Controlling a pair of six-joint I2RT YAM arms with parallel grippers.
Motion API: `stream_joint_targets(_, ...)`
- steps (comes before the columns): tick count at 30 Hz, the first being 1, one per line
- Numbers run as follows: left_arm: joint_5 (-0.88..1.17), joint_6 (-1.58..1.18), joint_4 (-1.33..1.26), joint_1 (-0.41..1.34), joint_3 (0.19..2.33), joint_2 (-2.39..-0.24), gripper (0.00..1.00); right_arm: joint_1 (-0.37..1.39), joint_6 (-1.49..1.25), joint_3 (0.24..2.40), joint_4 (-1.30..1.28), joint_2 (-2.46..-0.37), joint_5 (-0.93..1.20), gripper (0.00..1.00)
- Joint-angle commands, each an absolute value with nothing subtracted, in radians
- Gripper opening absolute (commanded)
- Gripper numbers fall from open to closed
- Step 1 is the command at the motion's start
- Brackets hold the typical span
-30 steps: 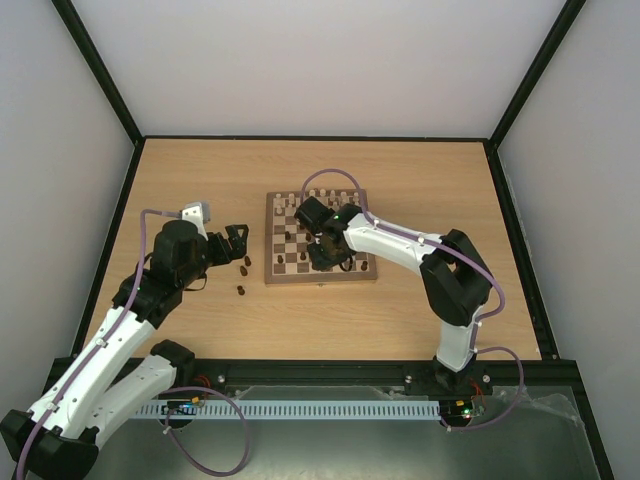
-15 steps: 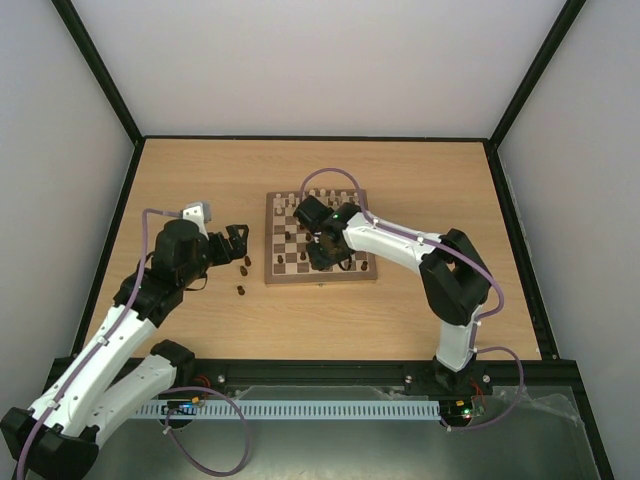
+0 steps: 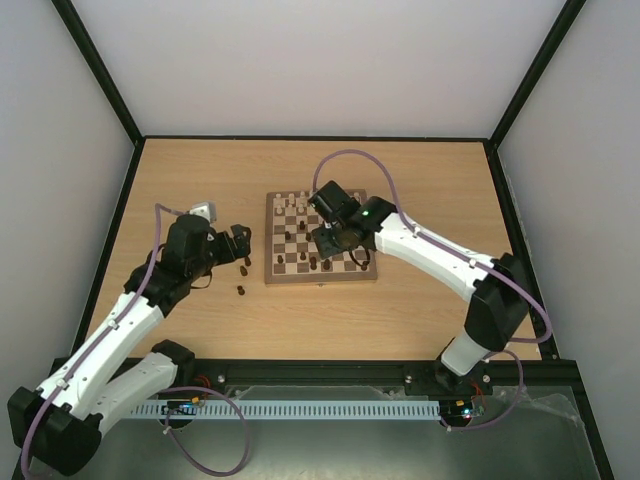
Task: Set up the chess pieces on the board
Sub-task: Move the chess piece to the chessboard.
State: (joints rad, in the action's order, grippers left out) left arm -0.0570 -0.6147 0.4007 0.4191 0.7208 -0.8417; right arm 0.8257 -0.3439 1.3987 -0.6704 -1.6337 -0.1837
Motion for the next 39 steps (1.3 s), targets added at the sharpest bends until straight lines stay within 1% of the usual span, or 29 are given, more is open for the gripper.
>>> stream_joint_targets(1,-0.052,-0.638,0.416,0.410,0.769,-0.863,0.99,0.824,-0.351,1.368,-0.716,-1.572,-0.205,0.60)
stream_joint_targets(16,0.023,-0.651,0.469,0.410,0.842,-0.822,0.99,0.824,-0.396,1.322,-0.728,-1.438,-0.155,0.61)
stream_joint_targets(22,0.094,-0.653,0.489,0.410,0.807,-0.765,0.99,0.824,-0.414,1.260,-0.724,-1.355,-0.096,0.61)
stream_joint_targets(26,0.135,-0.680,0.455,0.410,0.742,-0.699,0.99,0.824,-0.421,1.245,-0.724,-1.330,-0.120,0.60)
stream_joint_targets(29,0.167,-0.678,0.433,0.410,0.716,-0.683,0.99,0.824,-0.421,1.255,-0.720,-1.352,-0.153,0.58)
stream_joint_targets(31,0.169,-0.670,0.426,0.410,0.701,-0.678,0.99,0.824,-0.424,1.280,-0.714,-1.393,-0.174,0.52)
stream_joint_targets(34,0.147,-0.637,0.431,0.410,0.695,-0.665,0.99,0.825,-0.421,1.351,-0.715,-1.493,-0.193,0.47)
stream_joint_targets(39,0.100,-0.615,0.417,0.410,0.681,-0.657,0.99,0.805,-0.379,1.484,-0.720,-1.669,-0.202,0.45)
